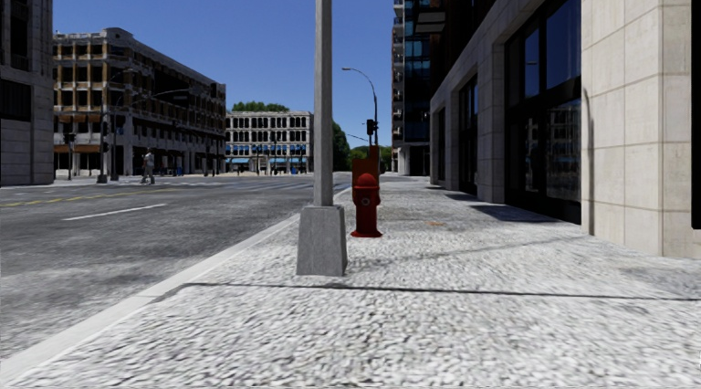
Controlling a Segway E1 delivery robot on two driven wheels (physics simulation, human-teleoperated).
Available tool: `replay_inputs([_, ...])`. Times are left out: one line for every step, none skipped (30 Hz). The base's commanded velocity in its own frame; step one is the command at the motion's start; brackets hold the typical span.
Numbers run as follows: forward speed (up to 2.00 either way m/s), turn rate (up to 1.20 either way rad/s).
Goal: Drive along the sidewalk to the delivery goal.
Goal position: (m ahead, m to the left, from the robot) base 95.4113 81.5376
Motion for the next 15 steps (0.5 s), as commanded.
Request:
replay_inputs([1.80, -0.70])
replay_inputs([1.80, -0.70])
replay_inputs([1.80, -0.70])
replay_inputs([1.80, -0.70])
replay_inputs([1.80, -0.70])
replay_inputs([1.80, -0.70])
replay_inputs([1.80, -0.70])
replay_inputs([1.80, -0.70])
replay_inputs([1.80, -0.70])
replay_inputs([1.80, -0.70])
replay_inputs([1.80, -0.70])
replay_inputs([1.80, -0.70])
replay_inputs([1.80, -0.70])
replay_inputs([1.80, -0.70])
replay_inputs([1.80, -0.70])
